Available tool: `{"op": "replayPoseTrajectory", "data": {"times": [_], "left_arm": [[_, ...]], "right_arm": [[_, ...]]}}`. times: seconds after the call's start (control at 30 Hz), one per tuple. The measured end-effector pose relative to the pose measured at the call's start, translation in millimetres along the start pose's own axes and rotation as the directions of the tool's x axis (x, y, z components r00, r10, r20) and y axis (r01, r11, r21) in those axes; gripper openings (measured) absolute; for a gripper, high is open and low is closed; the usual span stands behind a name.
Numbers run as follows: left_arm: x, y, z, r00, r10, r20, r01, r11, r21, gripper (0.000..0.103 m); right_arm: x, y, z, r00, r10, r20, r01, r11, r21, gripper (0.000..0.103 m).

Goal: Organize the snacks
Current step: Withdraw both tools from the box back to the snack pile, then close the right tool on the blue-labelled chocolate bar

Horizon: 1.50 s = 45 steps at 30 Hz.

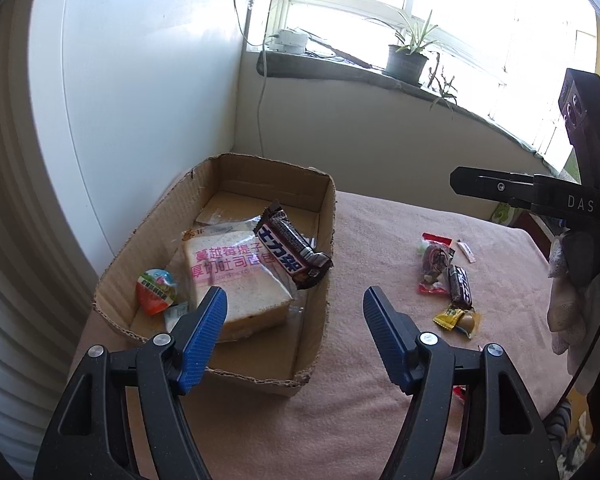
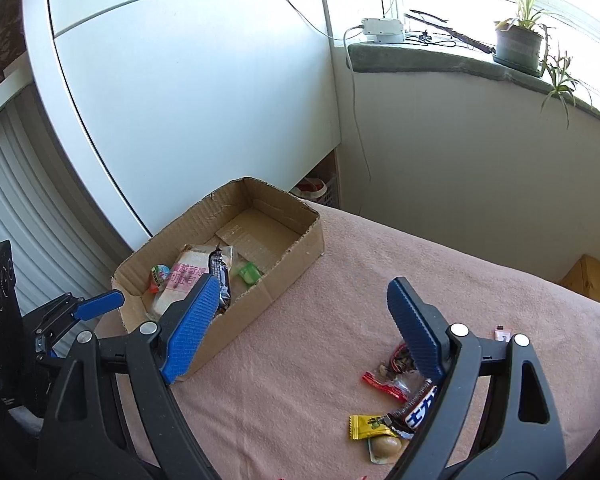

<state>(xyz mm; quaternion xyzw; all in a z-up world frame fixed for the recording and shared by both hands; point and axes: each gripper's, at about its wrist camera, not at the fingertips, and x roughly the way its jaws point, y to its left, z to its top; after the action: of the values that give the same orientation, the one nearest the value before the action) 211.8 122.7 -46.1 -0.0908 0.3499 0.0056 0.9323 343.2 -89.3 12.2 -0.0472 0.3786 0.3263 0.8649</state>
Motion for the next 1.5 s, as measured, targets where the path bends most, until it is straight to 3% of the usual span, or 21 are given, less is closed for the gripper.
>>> {"op": "replayPoseTrajectory", "data": {"times": [0.13,0.43,0.77,0.97,1.27,1.33,1.4,1.5], "left_arm": [[0,-15,-5,0.999,-0.035,-0.01,0.035,0.999,0.015,0.071],[8,-53,-13,0.994,-0.099,-0.048,0.103,0.992,0.076,0.071],[36,-89,-18,0.976,-0.173,-0.135,0.19,0.973,0.129,0.07],[58,-105,-19,0.954,-0.217,-0.207,0.252,0.954,0.164,0.052],[94,-134,-27,0.914,-0.232,-0.334,0.317,0.92,0.228,0.035],[100,-140,-26,0.913,-0.224,-0.341,0.316,0.917,0.244,0.035],[105,-145,-24,0.913,-0.216,-0.345,0.316,0.912,0.264,0.035],[111,-151,-22,0.913,-0.208,-0.35,0.318,0.902,0.292,0.035]], "right_arm": [[-24,-27,-18,0.999,-0.046,0.009,0.045,0.998,0.044,0.096],[-54,-79,-66,0.993,-0.111,-0.033,0.114,0.986,0.124,0.096],[-24,-113,-94,0.99,-0.048,-0.133,0.08,0.966,0.246,0.096],[-2,-130,-94,0.986,0.022,-0.163,0.036,0.94,0.341,0.095],[37,-131,-92,0.964,0.092,-0.25,0.009,0.927,0.374,0.078],[45,-132,-93,0.959,0.094,-0.268,0.017,0.923,0.384,0.073],[52,-134,-94,0.953,0.102,-0.286,0.021,0.918,0.396,0.062],[60,-134,-94,0.945,0.103,-0.309,0.028,0.919,0.393,0.057]]}}
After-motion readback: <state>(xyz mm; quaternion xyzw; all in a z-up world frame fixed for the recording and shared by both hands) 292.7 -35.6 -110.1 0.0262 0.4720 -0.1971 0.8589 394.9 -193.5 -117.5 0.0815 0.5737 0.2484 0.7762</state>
